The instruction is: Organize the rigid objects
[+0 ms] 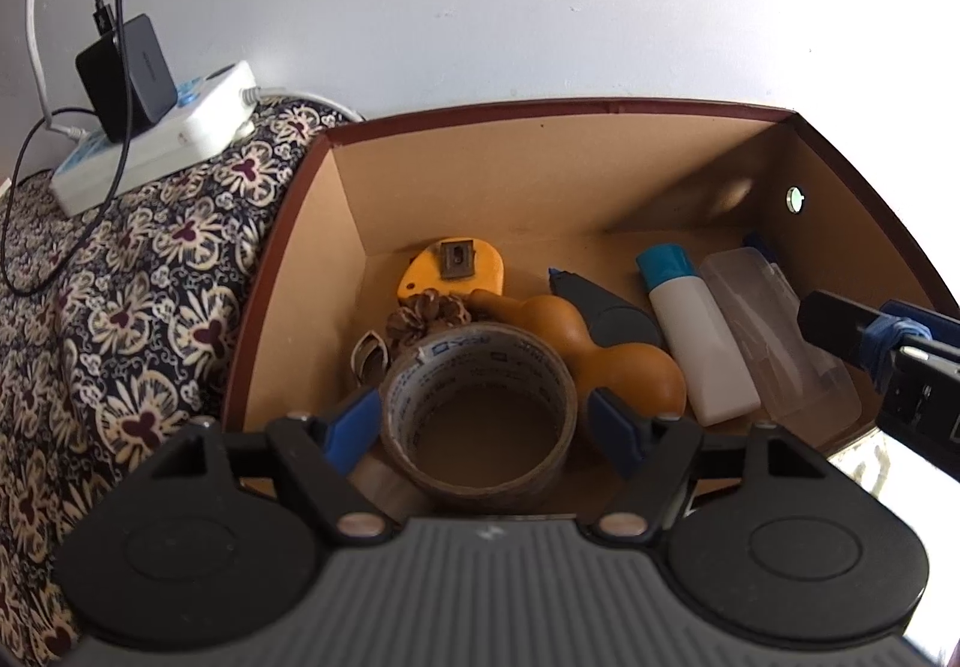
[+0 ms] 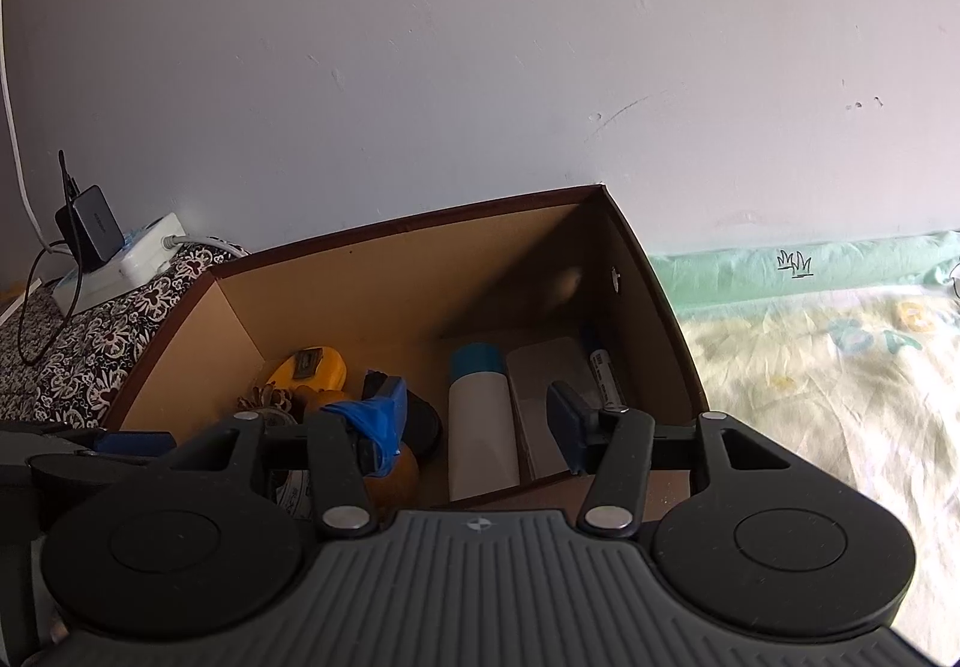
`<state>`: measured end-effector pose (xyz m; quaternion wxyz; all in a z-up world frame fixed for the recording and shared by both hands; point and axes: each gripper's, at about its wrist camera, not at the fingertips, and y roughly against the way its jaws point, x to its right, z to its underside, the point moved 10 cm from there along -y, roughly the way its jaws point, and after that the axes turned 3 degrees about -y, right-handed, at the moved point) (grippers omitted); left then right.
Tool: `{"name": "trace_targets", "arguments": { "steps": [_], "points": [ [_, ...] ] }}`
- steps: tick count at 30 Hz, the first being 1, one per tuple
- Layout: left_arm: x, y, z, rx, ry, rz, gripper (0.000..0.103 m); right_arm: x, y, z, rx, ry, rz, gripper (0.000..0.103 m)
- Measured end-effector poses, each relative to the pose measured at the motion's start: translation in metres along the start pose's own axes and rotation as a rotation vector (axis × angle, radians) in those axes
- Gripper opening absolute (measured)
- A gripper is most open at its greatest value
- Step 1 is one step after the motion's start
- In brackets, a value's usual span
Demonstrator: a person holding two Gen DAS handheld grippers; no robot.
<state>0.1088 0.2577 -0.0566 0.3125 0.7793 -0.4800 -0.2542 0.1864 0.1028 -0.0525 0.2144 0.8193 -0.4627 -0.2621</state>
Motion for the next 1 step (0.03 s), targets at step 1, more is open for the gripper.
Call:
{"name": "trace_targets", "arguments": {
  "steps": [1],
  "points": [
    [-0.0005,-0.0004,0.0002,-0.002,0.004,-0.004,0.074,-0.0002,0.0,0.0,0.0,0.0,0.001,0.036]
  ]
}}
